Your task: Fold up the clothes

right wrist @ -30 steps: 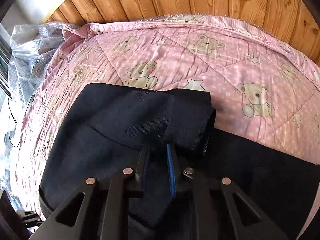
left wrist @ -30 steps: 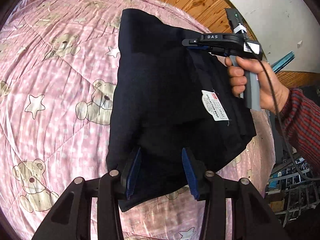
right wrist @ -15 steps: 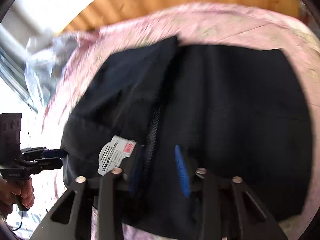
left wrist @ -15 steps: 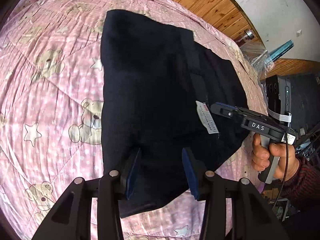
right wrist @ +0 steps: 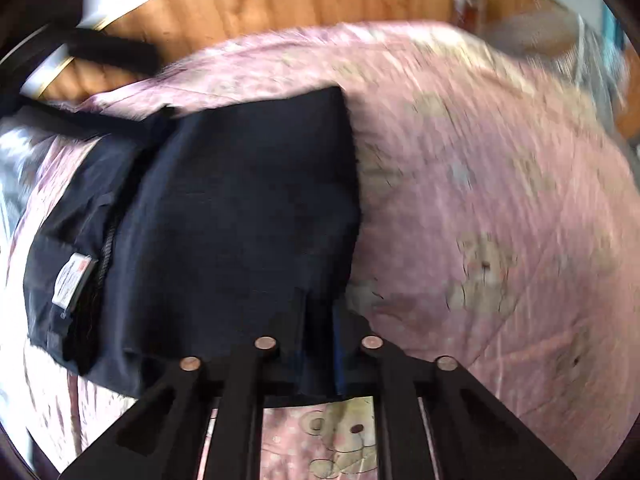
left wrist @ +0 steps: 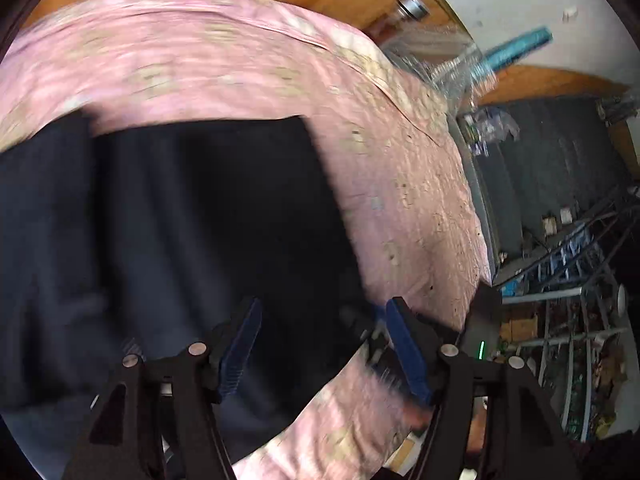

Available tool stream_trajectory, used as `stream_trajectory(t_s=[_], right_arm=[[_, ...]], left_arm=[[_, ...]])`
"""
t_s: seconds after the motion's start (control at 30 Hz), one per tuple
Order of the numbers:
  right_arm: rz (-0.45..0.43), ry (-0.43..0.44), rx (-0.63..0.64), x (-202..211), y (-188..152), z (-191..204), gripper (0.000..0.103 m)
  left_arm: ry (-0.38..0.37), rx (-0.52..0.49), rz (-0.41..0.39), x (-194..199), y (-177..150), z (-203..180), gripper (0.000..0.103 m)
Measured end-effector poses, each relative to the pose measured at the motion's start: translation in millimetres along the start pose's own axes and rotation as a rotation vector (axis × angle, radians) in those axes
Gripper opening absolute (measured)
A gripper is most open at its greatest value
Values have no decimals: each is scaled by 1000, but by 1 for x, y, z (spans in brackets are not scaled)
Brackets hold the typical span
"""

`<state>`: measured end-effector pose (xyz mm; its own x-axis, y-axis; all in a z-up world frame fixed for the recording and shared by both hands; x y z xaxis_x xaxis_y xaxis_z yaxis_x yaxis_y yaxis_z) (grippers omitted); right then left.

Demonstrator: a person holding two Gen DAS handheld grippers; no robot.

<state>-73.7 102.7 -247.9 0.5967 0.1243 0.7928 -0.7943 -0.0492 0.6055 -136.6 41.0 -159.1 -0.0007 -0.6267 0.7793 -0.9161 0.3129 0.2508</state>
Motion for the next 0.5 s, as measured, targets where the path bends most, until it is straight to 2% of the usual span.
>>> stream_trajectory(t_s=[0.1, 0.17, 0.27, 0.3, 0.33, 0.4, 0.5], right_arm=[[-99, -20, 147, 26, 6, 25, 6], [-143, -23, 225, 37, 8, 38, 6], [-177, -13, 277, 44, 10, 51, 6], [-182, -6, 277, 45, 12, 53, 6], [-192, 0, 273, 49, 14, 55, 6], [-225, 29, 267, 62, 22, 60, 6], [-301, 94, 281, 98, 43, 85, 6]], left_arm=[[81, -91, 111, -52, 24, -33, 66], [161, -129, 204, -79, 26, -39, 66], [360, -188, 315, -102, 15, -27, 66], [384, -207, 313, -104, 14, -26, 65], [385, -229, 288, -100, 15, -26, 47], [371, -255, 229, -81, 18, -25, 21], [266, -162, 109, -21, 24, -12, 16]])
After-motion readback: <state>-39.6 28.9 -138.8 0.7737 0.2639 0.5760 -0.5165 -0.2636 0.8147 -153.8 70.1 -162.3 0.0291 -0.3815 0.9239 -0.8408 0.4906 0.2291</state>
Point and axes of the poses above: each gripper's, at about its wrist camera, not at the fingertips, and x roughly against the way its jaws point, z to its left, y to its top, the point moved 6 cm from there along -x, roughly the way its jaws point, and after that the axes turned 6 degrees about -z, right-handed, at the moved point
